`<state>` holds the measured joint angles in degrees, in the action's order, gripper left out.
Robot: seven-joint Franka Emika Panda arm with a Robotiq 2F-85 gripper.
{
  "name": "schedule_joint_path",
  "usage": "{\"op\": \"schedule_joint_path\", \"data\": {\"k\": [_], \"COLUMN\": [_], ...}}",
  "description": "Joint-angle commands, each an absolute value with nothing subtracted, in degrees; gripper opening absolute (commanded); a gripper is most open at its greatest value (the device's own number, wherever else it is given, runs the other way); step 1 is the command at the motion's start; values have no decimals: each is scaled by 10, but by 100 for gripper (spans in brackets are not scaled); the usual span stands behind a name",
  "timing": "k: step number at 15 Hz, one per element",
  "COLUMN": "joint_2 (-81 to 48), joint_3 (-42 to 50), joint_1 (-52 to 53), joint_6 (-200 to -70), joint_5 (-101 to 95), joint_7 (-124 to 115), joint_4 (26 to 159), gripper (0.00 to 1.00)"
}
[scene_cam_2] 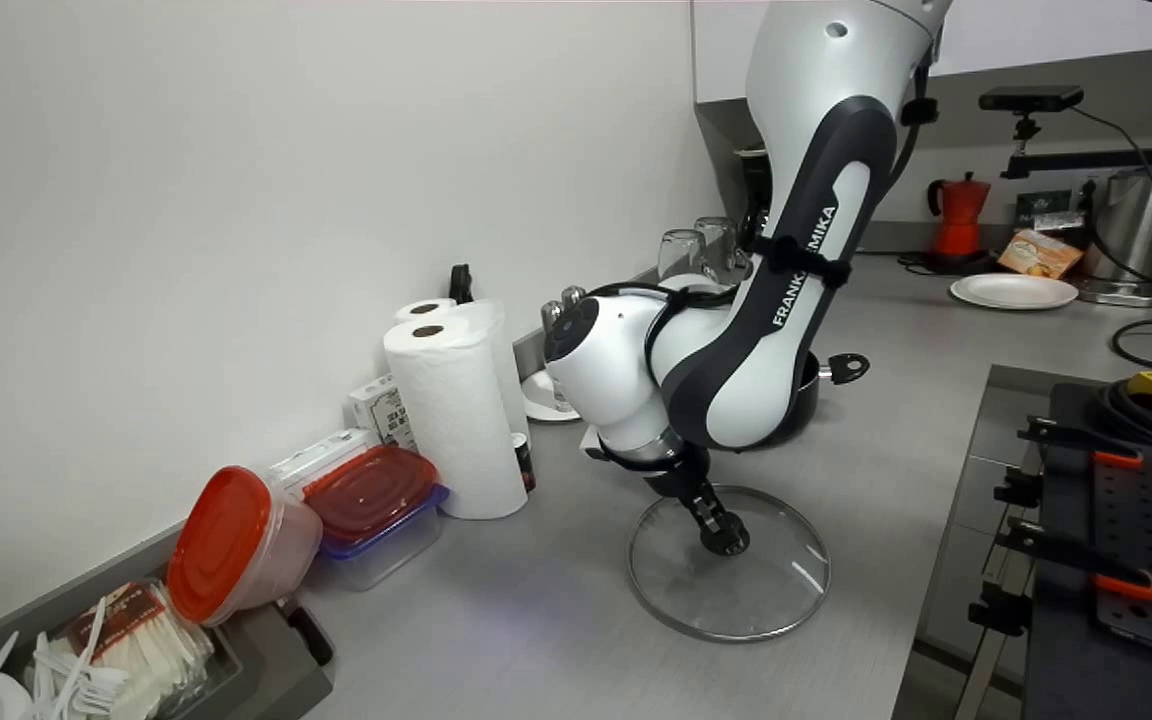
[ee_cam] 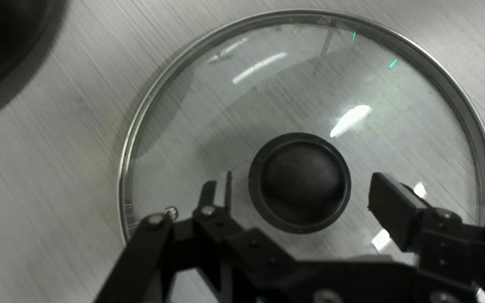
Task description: Remove the glass lid from the top of the black pot
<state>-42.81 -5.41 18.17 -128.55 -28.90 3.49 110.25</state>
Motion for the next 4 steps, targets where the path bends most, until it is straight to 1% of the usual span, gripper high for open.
{"op": "schedule_joint_path", "data": {"k": [1,2,4], "joint_2": [-429,-428,-428], "joint_3": [-52,-52,-52], "joint_1": [184,184,184], "joint_6": [-1285,-1285,-1285], "joint_5": [-287,-287,-287], "joint_7": [36,36,36], "joint_4": [1101,1101,1101], "gripper": [89,96,97]}}
